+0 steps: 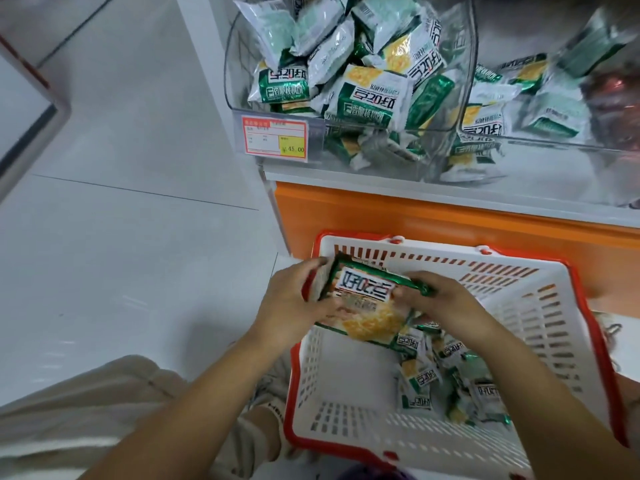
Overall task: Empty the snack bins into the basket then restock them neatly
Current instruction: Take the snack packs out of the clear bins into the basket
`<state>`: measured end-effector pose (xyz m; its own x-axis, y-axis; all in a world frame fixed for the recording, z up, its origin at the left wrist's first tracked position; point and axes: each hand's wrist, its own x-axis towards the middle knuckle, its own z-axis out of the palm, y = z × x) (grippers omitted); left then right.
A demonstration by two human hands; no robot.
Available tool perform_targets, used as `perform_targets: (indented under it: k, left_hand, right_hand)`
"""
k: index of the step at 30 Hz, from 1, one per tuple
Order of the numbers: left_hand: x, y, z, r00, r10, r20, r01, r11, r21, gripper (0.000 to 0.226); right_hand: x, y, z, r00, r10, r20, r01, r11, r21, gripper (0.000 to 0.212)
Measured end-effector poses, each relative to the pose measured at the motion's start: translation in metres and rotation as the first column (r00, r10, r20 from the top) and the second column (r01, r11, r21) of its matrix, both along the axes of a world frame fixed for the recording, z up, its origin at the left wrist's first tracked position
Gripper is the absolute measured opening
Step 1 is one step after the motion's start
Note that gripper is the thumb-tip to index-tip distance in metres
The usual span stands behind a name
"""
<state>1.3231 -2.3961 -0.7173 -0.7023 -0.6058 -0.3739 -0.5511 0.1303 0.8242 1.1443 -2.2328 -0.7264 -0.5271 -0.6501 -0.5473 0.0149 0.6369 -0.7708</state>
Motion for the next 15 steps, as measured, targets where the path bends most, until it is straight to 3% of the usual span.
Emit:
perform_targets:
  k: [2, 6, 11, 15]
  left_hand:
    - [0.009, -0.003, -0.006, 0.999, 0.006, 0.050, 0.000, 0.993, -0.121, 0.052]
    - [0.032, -0.016, -0.024, 0.980, 0.076, 0.182, -0.091, 0.993, 0.075, 0.070]
    - [0.042, -0.013, -0.040, 0.988, 0.027, 0.150, -0.052, 0.985, 0.165, 0.029]
    - [0.041, -0.010, -0.035, 0.987, 0.012, 0.159, -0.037, 0.987, 0.155, 0.029]
  right_hand:
    - [0.003, 0.012, -0.021, 0.999, -0.037, -0.015, 0.038, 0.998, 0.054, 0.045]
    - [0.026, 0.014, -0.079, 0.999, -0.038, 0.020, 0.033, 0.984, 0.176, 0.037]
    - [0.051, -0.001, -0.130, 0.983, -0.180, 0.032, 0.168, 0.956, 0.242, 0.041]
    - [0.046, -0.003, -0.120, 0.989, -0.148, -0.025, 0.150, 0.952, 0.268, 0.043]
